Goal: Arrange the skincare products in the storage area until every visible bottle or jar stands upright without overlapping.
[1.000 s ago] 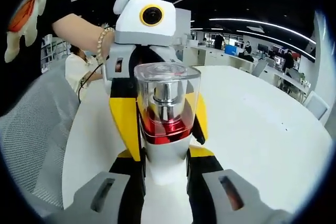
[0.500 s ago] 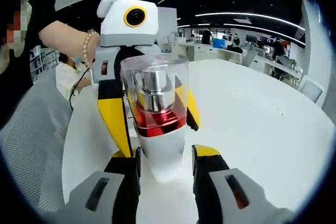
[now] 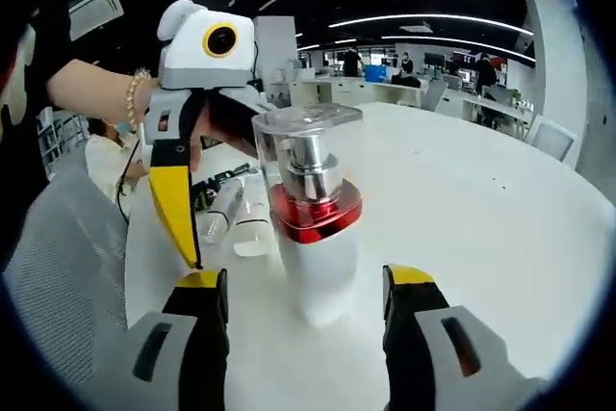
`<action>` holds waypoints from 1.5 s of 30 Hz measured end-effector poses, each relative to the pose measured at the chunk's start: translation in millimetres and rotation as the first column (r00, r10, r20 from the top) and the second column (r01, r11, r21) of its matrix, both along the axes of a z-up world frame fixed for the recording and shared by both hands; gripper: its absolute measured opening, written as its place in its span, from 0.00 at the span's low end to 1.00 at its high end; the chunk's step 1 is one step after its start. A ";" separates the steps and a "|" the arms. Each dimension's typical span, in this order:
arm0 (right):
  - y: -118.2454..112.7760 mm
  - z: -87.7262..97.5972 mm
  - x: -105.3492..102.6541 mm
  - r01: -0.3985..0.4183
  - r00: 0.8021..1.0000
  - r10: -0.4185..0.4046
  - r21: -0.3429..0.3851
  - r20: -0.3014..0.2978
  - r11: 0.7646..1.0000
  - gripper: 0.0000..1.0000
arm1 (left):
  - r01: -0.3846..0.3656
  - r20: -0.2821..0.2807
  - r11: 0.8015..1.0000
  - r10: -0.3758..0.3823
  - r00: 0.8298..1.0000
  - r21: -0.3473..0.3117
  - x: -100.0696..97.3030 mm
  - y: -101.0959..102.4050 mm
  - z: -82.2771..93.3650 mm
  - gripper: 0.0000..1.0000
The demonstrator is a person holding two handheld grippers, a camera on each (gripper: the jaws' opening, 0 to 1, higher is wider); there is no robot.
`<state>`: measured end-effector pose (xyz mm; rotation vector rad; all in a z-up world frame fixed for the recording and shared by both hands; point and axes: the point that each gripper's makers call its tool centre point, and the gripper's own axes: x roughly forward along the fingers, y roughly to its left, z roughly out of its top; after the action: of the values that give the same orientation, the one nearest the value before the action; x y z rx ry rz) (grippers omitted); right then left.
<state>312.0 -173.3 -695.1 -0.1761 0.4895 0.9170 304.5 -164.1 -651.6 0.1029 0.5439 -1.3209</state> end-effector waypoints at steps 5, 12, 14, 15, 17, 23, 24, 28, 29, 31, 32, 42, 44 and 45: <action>3.5 7.9 -9.7 0.041 0.999 -0.041 0.028 0.004 0.999 0.72 | -0.066 -0.004 0.998 0.066 0.998 0.001 -7.3 15.8 1.7 0.67; -1.4 12.1 -21.1 0.130 0.991 -0.130 0.060 -0.007 0.990 0.80 | -0.170 -0.027 0.985 0.170 0.985 -0.007 -18.9 42.6 6.0 0.77; -4.4 14.3 -22.6 0.166 0.986 -0.165 0.073 -0.010 0.983 0.82 | -0.184 -0.029 0.983 0.184 0.983 -0.008 -20.8 46.8 6.2 0.79; -2.9 16.8 -28.2 0.188 0.982 -0.187 0.084 -0.012 0.979 0.83 | -0.194 -0.034 0.981 0.194 0.980 -0.007 -23.4 50.9 6.2 0.80; -7.9 17.8 -28.7 0.215 0.977 -0.215 0.089 -0.017 0.972 0.88 | -0.216 -0.040 0.976 0.216 0.976 -0.009 -27.9 58.3 6.5 0.80; -1.4 23.1 -48.4 0.232 0.973 -0.231 0.102 -0.027 0.967 0.93 | -0.270 -0.058 0.963 0.269 0.961 -0.006 -41.7 76.7 6.6 0.86; 1.5 24.3 -54.2 0.234 0.972 -0.232 0.100 -0.031 0.967 0.95 | -0.286 -0.066 0.958 0.285 0.956 -0.010 -46.4 79.6 8.0 0.87; 7.1 29.8 -65.0 0.244 0.970 -0.242 0.116 -0.036 0.963 0.97 | -0.341 -0.082 0.940 0.338 0.937 -0.023 -53.4 97.2 9.6 0.90; 8.6 30.9 -66.7 0.249 0.968 -0.246 0.123 -0.037 0.961 0.98 | -0.357 -0.086 0.934 0.354 0.931 -0.023 -56.4 102.7 10.0 0.91; 10.5 31.9 -69.9 0.260 0.966 -0.257 0.133 -0.038 0.956 0.99 | -0.385 -0.089 0.923 0.381 0.920 -0.024 -60.8 110.6 10.8 0.94; 11.0 32.2 -70.7 0.265 0.964 -0.262 0.134 -0.038 0.955 0.99 | -0.393 -0.090 0.919 0.390 0.917 -0.022 -64.0 113.6 11.1 0.95; 15.7 41.5 -83.9 0.299 0.954 -0.296 0.148 -0.045 0.943 0.99 | -0.477 -0.087 0.879 0.474 0.876 -0.010 -94.6 155.7 12.4 0.97; 16.9 42.7 -87.2 0.299 0.954 -0.296 0.147 -0.045 0.943 0.98 | -0.497 -0.086 0.868 0.494 0.865 -0.015 -97.3 166.8 14.6 0.97; 17.2 42.1 -88.0 0.301 0.954 -0.298 0.147 -0.046 0.942 0.98 | -0.511 -0.088 0.860 0.507 0.857 -0.019 -98.9 171.4 16.9 0.97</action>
<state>224.0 -156.1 -653.0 0.0492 0.4504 0.6544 205.6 7.2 -634.8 -0.1254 0.5634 -0.8158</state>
